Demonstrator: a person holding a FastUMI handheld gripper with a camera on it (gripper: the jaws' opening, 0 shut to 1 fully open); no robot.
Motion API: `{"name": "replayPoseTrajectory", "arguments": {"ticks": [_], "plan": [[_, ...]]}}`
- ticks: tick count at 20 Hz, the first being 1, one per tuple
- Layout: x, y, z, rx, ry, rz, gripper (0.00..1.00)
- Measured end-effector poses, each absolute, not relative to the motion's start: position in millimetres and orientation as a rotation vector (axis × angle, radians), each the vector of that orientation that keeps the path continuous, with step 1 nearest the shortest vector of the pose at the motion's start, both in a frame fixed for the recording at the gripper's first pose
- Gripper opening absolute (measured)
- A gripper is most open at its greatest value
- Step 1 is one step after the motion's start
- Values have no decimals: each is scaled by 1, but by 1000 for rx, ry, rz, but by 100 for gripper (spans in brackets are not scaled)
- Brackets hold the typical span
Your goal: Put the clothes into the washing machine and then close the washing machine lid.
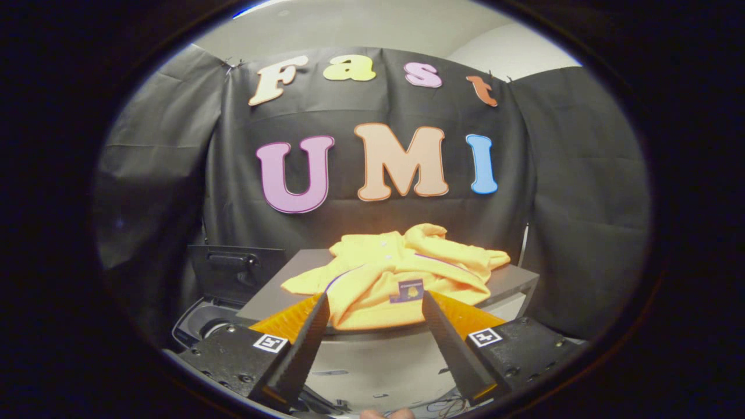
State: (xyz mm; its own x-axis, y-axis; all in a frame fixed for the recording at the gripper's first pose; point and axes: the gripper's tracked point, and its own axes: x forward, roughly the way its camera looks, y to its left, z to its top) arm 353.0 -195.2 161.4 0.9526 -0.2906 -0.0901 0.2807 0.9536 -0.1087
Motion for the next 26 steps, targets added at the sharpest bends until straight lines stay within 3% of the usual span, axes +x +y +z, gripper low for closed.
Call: {"name": "replayPoseTrajectory", "arguments": {"ticks": [9,17,20,21,26], "plan": [[427,-244,182,-38,232,-318,97],[462,-267,127,-63,496,-332,98],[468,-260,129,-81,497,-298,91],[472,-257,130,-79,482,-279,87],[476,-254,133,-83,461,-329,14]]}}
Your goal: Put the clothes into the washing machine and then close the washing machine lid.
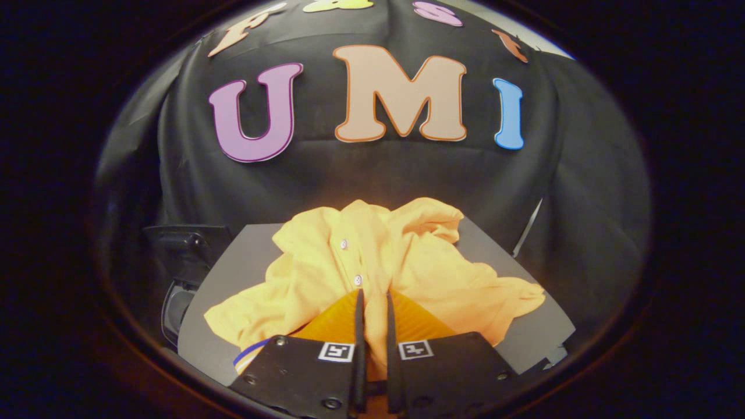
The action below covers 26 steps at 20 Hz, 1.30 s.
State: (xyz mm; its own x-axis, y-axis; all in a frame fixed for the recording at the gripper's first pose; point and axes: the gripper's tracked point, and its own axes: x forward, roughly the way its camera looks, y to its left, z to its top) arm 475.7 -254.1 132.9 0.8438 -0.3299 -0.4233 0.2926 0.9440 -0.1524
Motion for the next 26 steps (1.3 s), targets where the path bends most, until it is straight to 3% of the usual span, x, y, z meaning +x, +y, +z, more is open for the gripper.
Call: {"name": "replayPoseTrajectory", "arguments": {"ticks": [2,4,15,26], "plan": [[474,-247,139,-31,425,-336,6],[475,-235,150,22,376,-329,5],[509,-104,202,0,290,-137,4],[541,58,182,19,326,100,4]]}}
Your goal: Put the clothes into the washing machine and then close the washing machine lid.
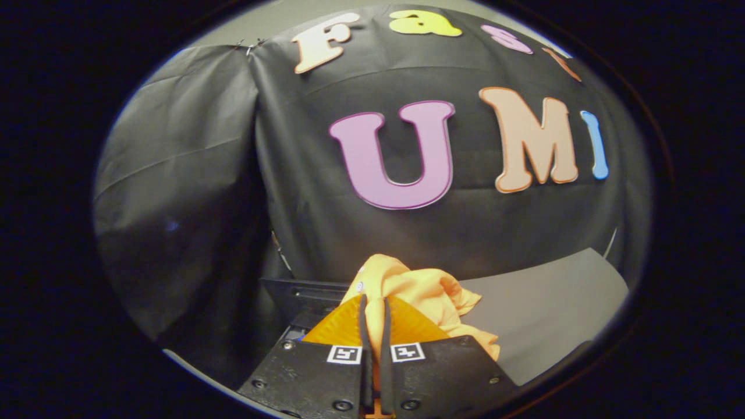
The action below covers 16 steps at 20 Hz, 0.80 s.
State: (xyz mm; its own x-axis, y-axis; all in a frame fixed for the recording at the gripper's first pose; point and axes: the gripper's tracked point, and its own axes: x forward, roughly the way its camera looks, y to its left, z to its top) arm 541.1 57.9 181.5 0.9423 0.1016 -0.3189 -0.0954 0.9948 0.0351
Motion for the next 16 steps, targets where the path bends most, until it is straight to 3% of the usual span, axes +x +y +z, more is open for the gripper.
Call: {"name": "replayPoseTrajectory", "arguments": {"ticks": [7,16], "plan": [[559,152,128,82,378,240,4],[585,163,46,56,445,208,8]]}}
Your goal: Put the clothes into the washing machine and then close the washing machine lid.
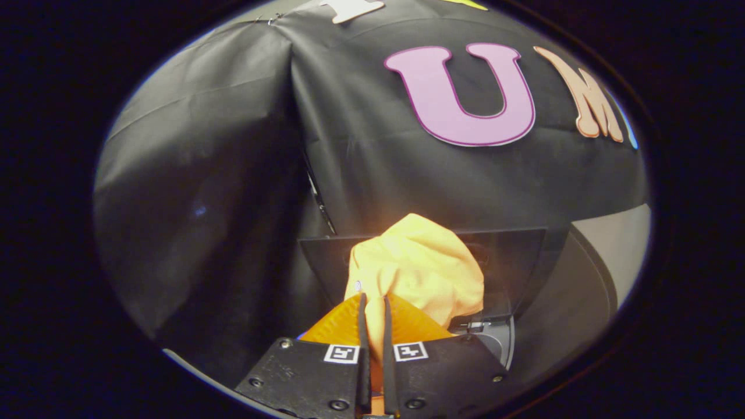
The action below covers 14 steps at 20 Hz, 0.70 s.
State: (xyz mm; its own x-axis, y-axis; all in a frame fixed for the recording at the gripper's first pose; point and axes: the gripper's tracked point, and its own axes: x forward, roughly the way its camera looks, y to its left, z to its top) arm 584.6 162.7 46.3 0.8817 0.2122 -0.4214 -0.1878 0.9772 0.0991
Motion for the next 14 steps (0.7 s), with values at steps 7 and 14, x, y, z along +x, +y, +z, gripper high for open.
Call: {"name": "replayPoseTrajectory", "arguments": {"ticks": [7,14], "plan": [[588,150,51,-6,388,180,34],[639,140,85,95,295,79,61]]}}
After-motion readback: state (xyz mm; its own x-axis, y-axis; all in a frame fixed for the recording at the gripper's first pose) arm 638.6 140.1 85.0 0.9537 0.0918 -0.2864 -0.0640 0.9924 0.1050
